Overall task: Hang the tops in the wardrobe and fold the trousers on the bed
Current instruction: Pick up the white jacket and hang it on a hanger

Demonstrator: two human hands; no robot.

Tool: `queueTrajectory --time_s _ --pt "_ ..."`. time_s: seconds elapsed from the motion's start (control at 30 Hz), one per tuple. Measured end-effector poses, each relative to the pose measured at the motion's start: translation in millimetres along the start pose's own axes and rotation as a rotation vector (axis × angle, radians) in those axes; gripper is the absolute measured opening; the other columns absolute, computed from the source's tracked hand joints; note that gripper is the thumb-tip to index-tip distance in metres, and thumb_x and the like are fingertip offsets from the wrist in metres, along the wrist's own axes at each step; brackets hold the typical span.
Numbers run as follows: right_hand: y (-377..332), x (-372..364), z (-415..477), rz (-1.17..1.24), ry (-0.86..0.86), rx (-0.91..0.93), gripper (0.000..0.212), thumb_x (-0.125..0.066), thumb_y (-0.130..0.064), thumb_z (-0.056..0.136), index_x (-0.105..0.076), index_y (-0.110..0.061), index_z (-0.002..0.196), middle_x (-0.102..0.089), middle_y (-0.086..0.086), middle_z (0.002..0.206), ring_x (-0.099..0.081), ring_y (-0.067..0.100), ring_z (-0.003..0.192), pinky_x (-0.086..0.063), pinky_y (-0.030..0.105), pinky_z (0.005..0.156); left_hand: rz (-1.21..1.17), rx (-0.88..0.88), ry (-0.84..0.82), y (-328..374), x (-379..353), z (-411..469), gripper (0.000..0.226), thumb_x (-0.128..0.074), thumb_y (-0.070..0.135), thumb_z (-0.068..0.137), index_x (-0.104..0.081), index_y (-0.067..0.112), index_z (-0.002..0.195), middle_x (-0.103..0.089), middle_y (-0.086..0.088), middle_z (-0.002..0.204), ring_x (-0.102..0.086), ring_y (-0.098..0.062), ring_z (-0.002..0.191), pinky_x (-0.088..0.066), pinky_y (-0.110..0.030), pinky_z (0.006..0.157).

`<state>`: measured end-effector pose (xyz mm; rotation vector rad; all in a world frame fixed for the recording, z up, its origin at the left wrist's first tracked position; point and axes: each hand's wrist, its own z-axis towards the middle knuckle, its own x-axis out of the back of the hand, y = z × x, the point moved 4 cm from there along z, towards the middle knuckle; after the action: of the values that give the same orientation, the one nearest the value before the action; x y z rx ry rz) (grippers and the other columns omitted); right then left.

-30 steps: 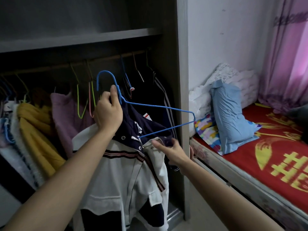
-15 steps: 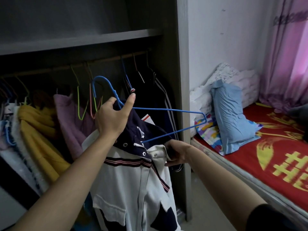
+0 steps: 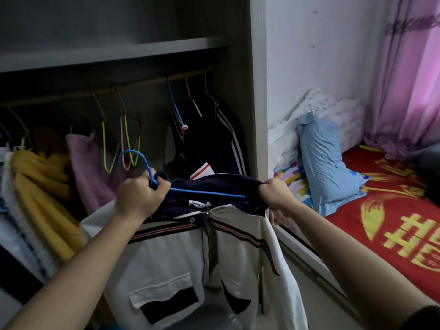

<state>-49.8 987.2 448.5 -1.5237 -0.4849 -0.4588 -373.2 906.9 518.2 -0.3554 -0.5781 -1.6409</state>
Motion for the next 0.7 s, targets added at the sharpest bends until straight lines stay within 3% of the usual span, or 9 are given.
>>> queueTrajectory --time_s 0.1,0.2,0.3,0.4,0.5,0.6,0.7 --pt "-21 19 0 -0.152 0.109 0.136 0.021 -0.047 -0.014 0.082 -0.06 -0.003 0.071 -0.062 0.016 0.073 -0.059 0.033 0.075 -0.039 0.028 0.061 0.07 -0.163 -0.093 15 -13 -11 0.033 -0.041 0.039 0.077 -0.057 0.013 0.063 -0.055 -0.01 0.046 -0.058 -0.038 0.045 -0.046 -0.034 0.046" --pt "-50 31 -6 -0.115 0.135 0.219 0.022 -0.045 -0.009 0.08 -0.059 -0.003 0.063 -0.064 0.023 0.075 -0.058 0.033 0.073 -0.04 0.031 0.058 0.104 -0.272 -0.178 42 -28 -23 0.033 -0.043 0.044 0.078 -0.057 0.017 0.066 -0.06 -0.005 0.051 -0.061 -0.035 0.048 -0.048 -0.034 0.047" --pt "-72 34 -13 0.323 0.071 0.173 0.024 -0.046 -0.008 0.069 -0.068 -0.007 0.058 -0.059 0.013 0.054 -0.052 0.023 0.049 -0.033 0.021 0.042 0.116 -0.192 -0.273 54 -42 -24 0.05 -0.038 0.066 0.086 -0.058 0.021 0.078 -0.063 -0.003 0.056 -0.063 -0.032 0.056 -0.046 -0.034 0.053" --pt "-85 17 -16 0.687 -0.13 0.114 0.031 -0.05 -0.008 0.071 -0.079 -0.015 0.08 -0.062 0.003 0.054 -0.048 0.011 0.038 -0.029 0.014 0.037 -0.115 0.1 -0.347 56 -53 -17 0.071 -0.029 0.089 0.077 -0.051 0.021 0.072 -0.058 0.003 0.057 -0.052 -0.019 0.054 -0.038 -0.035 0.055" --pt "-81 -12 -22 0.469 -0.27 0.159 0.025 -0.046 -0.009 0.084 -0.065 -0.007 0.1 -0.061 0.004 0.06 -0.051 0.019 0.045 -0.041 0.025 0.044 -0.5 0.459 -0.351 51 -59 -15 0.076 -0.037 0.089 0.074 -0.044 0.014 0.06 -0.053 0.003 0.051 -0.053 -0.013 0.052 -0.039 -0.034 0.054" --pt "-59 -17 -28 0.077 -0.216 0.178 0.011 -0.05 -0.016 0.086 -0.059 -0.014 0.092 -0.058 0.007 0.07 -0.058 0.023 0.053 -0.05 0.035 0.052 -0.645 0.556 -0.357 54 -68 -32 0.063 -0.049 0.081 0.078 -0.05 0.021 0.057 -0.057 0.009 0.051 -0.057 -0.004 0.051 -0.041 -0.032 0.057" --pt "-44 -13 -29 0.011 -0.323 0.092 0.016 -0.048 -0.015 0.089 -0.059 -0.005 0.096 -0.059 0.01 0.074 -0.061 0.022 0.049 -0.053 0.033 0.051 -0.786 0.62 -0.352 67 -75 -42 0.053 -0.059 0.082 0.07 -0.062 0.029 0.065 -0.065 0.015 0.06 -0.063 0.0 0.06 -0.047 -0.025 0.061"
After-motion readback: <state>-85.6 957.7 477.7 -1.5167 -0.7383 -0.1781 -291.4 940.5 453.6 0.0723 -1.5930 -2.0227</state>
